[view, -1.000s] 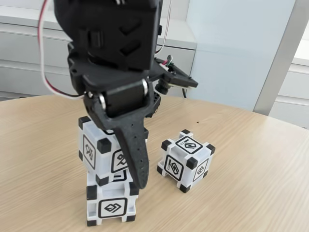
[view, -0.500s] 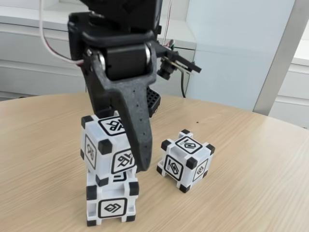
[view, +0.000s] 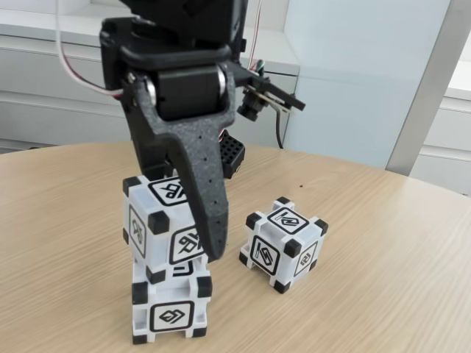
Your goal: Stack cubes from left to right.
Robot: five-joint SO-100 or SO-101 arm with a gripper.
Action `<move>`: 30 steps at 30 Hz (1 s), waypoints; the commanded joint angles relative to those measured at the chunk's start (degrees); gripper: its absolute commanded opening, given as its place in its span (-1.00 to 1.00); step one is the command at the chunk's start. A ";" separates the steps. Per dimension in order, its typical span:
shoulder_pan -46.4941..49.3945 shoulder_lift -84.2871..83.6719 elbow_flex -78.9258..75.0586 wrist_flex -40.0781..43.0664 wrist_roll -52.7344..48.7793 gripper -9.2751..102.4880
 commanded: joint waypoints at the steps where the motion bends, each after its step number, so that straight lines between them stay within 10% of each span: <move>1: 0.35 2.55 -0.70 -0.35 -0.79 -0.14; 30: -0.53 2.64 -7.82 -0.26 4.48 -0.15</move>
